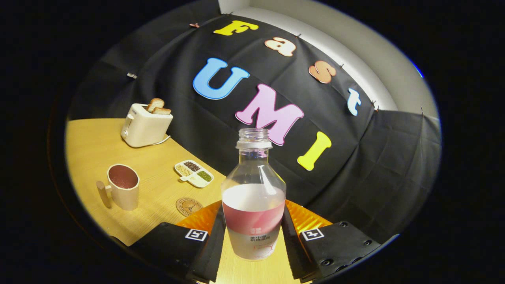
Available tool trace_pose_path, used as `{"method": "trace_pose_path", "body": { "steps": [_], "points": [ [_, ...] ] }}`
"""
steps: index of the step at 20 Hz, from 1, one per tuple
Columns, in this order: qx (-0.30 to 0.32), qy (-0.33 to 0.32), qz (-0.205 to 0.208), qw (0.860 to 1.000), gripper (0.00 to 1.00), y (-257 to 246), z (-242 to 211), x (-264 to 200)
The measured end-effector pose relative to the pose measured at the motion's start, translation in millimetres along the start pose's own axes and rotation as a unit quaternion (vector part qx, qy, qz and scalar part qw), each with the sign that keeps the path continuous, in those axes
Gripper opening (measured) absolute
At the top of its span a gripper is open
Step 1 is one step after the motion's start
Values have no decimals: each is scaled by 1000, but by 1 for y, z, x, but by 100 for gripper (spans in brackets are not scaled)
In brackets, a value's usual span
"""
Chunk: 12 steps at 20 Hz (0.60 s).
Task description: Take the bottle from table, then pour the juice into the cup, finally place the bottle on the coaster
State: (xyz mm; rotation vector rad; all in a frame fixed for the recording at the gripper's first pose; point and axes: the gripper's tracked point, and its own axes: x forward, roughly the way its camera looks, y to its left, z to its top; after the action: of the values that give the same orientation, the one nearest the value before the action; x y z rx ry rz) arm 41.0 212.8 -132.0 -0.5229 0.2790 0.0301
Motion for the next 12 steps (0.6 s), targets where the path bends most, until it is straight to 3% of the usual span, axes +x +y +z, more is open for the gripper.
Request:
{"method": "trace_pose_path", "body": {
  "steps": [4, 12],
  "points": [
    [-116, 3, 13, 993, 71, 28, 4, 4],
    [-279, -29, 51, 959, 70, 91, 4, 11]
  ]
}}
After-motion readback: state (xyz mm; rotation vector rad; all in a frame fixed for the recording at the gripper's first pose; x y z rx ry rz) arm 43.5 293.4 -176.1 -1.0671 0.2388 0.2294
